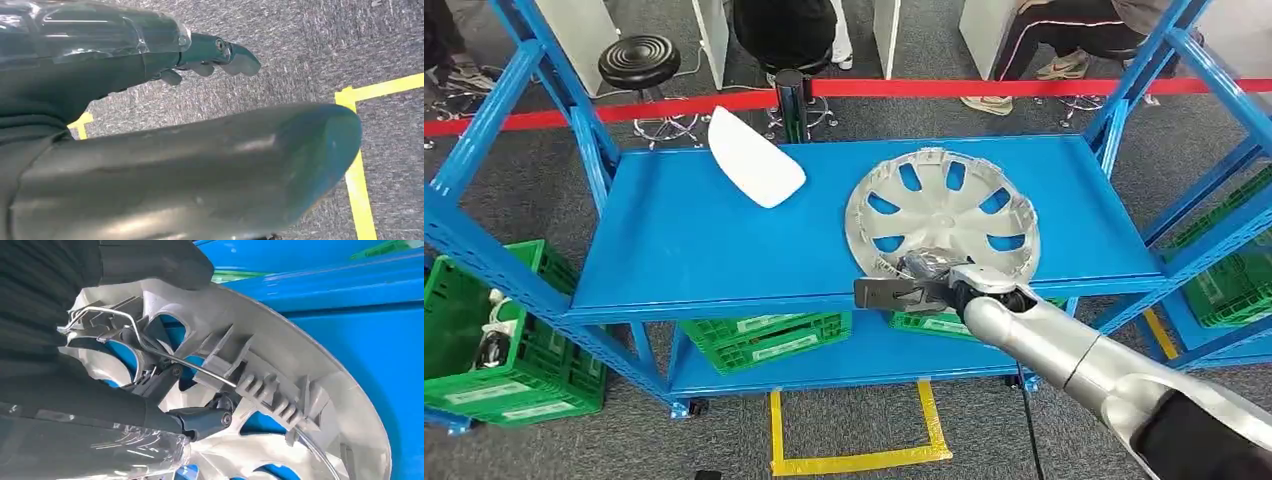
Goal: Take the parts from the cabinet and place them on the table.
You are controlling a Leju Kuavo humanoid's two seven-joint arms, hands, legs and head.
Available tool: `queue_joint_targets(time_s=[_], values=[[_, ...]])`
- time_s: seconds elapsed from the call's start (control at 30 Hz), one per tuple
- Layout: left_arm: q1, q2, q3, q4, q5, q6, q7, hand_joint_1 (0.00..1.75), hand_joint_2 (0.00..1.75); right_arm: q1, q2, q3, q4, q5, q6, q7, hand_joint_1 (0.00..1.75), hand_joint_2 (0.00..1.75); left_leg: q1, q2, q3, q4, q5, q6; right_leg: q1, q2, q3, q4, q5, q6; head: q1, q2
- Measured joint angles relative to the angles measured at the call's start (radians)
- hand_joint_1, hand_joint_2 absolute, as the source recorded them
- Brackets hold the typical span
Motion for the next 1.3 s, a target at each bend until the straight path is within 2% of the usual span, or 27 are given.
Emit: queue_joint_targets(time_s=[0.03, 0.13, 0.17, 0.3, 0.37, 0.53, 0.67, 0.97, 1.07, 1.2, 1.3], values=[[0.0, 0.0, 0.0, 0.0, 0.004, 0.0, -0.003, 0.0, 0.0, 0.003, 0.0, 0.001, 0.0, -0.016, -0.033, -0.016, 1.75, 1.75, 0.0, 0.0, 0.0, 0.0, 0.0, 0.0, 0.0, 0.0, 0.0, 0.0, 0.0, 0.0, 0.0, 0.0], [0.003, 0.0, 0.001, 0.0, 0.013, 0.003, -0.014, 0.0, 0.0, 0.027, 0.001, -0.024, -0.016, -0.082, -0.205, -0.108, 1.75, 1.75, 0.0, 0.0, -0.001, 0.0, 0.0, 0.0, 0.0, 0.0, 0.0, 0.0, 0.0, 0.0, 0.0, 0.0], [0.005, 0.0, 0.001, 0.0, 0.015, 0.005, -0.017, 0.0, 0.0, 0.031, 0.002, -0.031, -0.026, -0.091, -0.233, -0.122, 1.75, 1.75, 0.0, 0.0, -0.001, 0.0, 0.0, 0.0, 0.0, 0.0, -0.001, 0.0, 0.0, 0.0, 0.0, 0.0], [0.01, 0.0, 0.001, 0.0, 0.016, 0.007, -0.02, 0.0, 0.0, 0.042, 0.006, -0.05, -0.048, -0.103, -0.255, -0.134, 1.75, 1.75, 0.0, -0.004, -0.001, 0.0, 0.0, 0.0, 0.0, -0.004, 0.0, 0.0, -0.001, -0.001, 0.0, 0.0], [0.014, 0.0, 0.001, 0.0, 0.021, 0.006, -0.033, 0.0, 0.0, 0.062, 0.006, -0.067, -0.065, -0.126, -0.312, -0.163, 1.75, 1.75, 0.0, -0.005, -0.001, 0.0, 0.0, 0.0, 0.0, -0.004, 0.0, 0.0, -0.001, -0.001, 0.0, 0.0], [0.02, 0.002, 0.003, 0.0, 0.038, 0.002, -0.08, 0.0, 0.0, 0.157, 0.006, -0.18, -0.176, -0.208, -0.561, -0.314, 1.75, 1.75, -0.001, -0.01, -0.001, 0.0, 0.0, 0.0, 0.0, -0.006, 0.0, 0.0, -0.001, -0.001, 0.001, 0.0], [0.023, 0.002, 0.013, 0.0, 0.043, 0.002, -0.084, 0.0, 0.0, 0.246, 0.005, -0.286, -0.301, -0.25, -0.652, -0.386, 1.75, 1.75, -0.001, -0.013, -0.002, 0.0, 0.0, 0.0, 0.0, -0.008, 0.0, 0.0, -0.002, -0.001, 0.001, 0.0], [0.024, 0.002, 0.021, 0.0, 0.047, 0.002, -0.089, 0.0, 0.0, 0.362, 0.004, -0.449, -0.496, -0.272, -0.718, -0.454, 1.75, 1.75, -0.001, -0.017, -0.002, 0.0, 0.0, 0.0, 0.0, -0.01, 0.0, -0.001, -0.003, 0.001, 0.0, 0.0], [0.025, 0.002, 0.023, 0.0, 0.047, 0.002, -0.089, 0.0, 0.0, 0.389, -0.001, -0.491, -0.556, -0.272, -0.726, -0.454, 1.75, 1.75, -0.001, -0.017, -0.002, 0.0, 0.0, 0.0, 0.0, -0.011, 0.0, 0.0, -0.003, 0.001, 0.001, 0.0], [0.025, 0.002, 0.025, 0.0, 0.05, 0.002, -0.088, 0.0, 0.0, 0.412, -0.01, -0.527, -0.612, -0.221, -0.714, -0.407, 1.75, 1.75, -0.001, -0.017, -0.002, 0.0, 0.0, 0.0, 0.0, -0.011, 0.0, 0.0, -0.004, 0.001, 0.001, 0.0], [0.025, 0.002, 0.026, 0.0, 0.054, 0.002, -0.087, 0.0, 0.0, 0.412, -0.029, -0.532, -0.638, -0.117, -0.648, -0.305, 1.75, 1.75, -0.001, -0.016, -0.002, 0.0, 0.0, 0.0, 0.0, -0.011, 0.0, -0.001, -0.004, 0.001, 0.001, 0.0]])
